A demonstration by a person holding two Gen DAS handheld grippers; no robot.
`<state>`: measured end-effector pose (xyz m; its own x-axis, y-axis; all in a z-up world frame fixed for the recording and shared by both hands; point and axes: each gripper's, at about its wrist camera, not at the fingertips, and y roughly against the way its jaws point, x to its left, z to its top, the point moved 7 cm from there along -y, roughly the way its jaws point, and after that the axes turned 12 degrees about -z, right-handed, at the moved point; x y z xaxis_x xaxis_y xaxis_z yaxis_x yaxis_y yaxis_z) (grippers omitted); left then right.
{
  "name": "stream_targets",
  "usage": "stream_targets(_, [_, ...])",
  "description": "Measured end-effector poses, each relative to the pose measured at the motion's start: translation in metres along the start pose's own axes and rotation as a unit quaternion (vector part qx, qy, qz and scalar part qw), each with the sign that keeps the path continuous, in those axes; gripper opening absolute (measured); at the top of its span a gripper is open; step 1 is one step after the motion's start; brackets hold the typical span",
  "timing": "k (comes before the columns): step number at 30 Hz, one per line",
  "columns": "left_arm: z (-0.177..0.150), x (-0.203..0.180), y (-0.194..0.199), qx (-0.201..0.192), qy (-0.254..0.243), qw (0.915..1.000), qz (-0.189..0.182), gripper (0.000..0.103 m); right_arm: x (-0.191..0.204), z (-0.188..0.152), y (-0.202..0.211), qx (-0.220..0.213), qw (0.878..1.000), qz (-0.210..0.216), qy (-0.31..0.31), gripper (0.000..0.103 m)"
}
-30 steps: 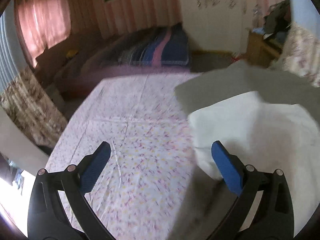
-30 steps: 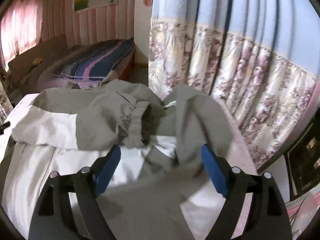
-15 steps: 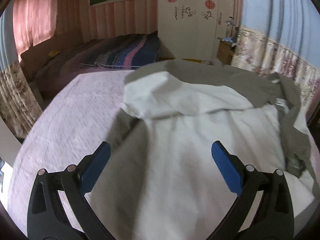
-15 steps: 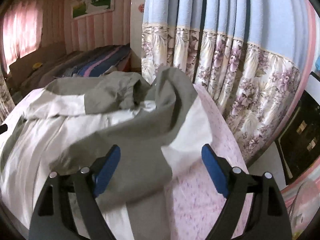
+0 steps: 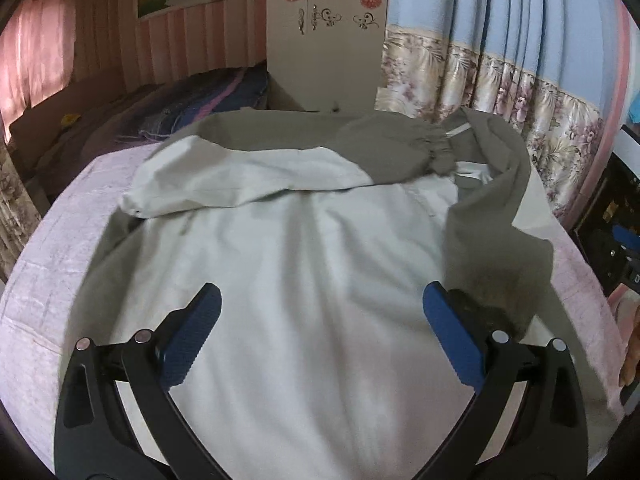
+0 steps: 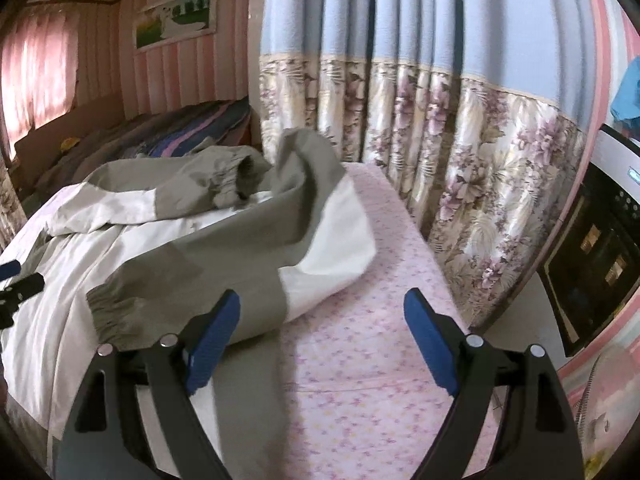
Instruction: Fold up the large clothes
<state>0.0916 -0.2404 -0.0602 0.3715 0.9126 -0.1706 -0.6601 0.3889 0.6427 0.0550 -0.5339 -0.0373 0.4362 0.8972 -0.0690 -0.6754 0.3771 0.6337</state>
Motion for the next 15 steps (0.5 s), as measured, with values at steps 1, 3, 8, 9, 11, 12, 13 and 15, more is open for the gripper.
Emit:
stream_targets(1, [0.001, -0.006, -0.003, 0.0, 0.003, 1.0, -0.001, 0.1, -0.005, 0.001, -0.001, 0.0, 1.0, -0.003, -0.001, 0.085])
stream_targets(3, [0.001, -0.018, -0.01, 0.005, 0.016, 0.9998, -0.008, 0.1, -0.012, 0.002, -0.003, 0.0, 1.0, -0.008, 0.0, 0.085])
stream_targets(8, [-0.004, -0.051, -0.026, 0.015, 0.037, 0.9988, -0.027, 0.1, -0.027, 0.002, -0.01, 0.003, 1.0, -0.015, 0.003, 0.085])
stream_targets(9, [-0.005, -0.057, -0.03, 0.02, 0.036, 0.9985, -0.038, 0.1, -0.027, 0.002, -0.01, 0.003, 1.0, -0.015, 0.003, 0.085])
stream_targets(11, [-0.009, -0.072, -0.039, 0.029, 0.022, 0.9978, -0.055, 0.1, -0.03, 0.001, -0.012, 0.006, 1.0, -0.015, 0.002, 0.085])
stream_targets(12, [-0.011, -0.079, -0.046, 0.039, 0.016, 0.9971, -0.064, 0.099, -0.031, 0.0, -0.013, 0.007, 1.0, -0.015, 0.001, 0.085])
stream_targets(13, [-0.013, -0.084, -0.051, 0.045, 0.014, 0.9964, -0.07, 0.097, -0.031, 0.0, -0.014, 0.008, 1.0, -0.015, 0.002, 0.085])
stream_targets(15, [-0.016, -0.091, -0.064, 0.063, 0.007, 0.994, -0.089, 0.08, -0.032, -0.001, -0.014, 0.009, 1.0, -0.015, 0.001, 0.085])
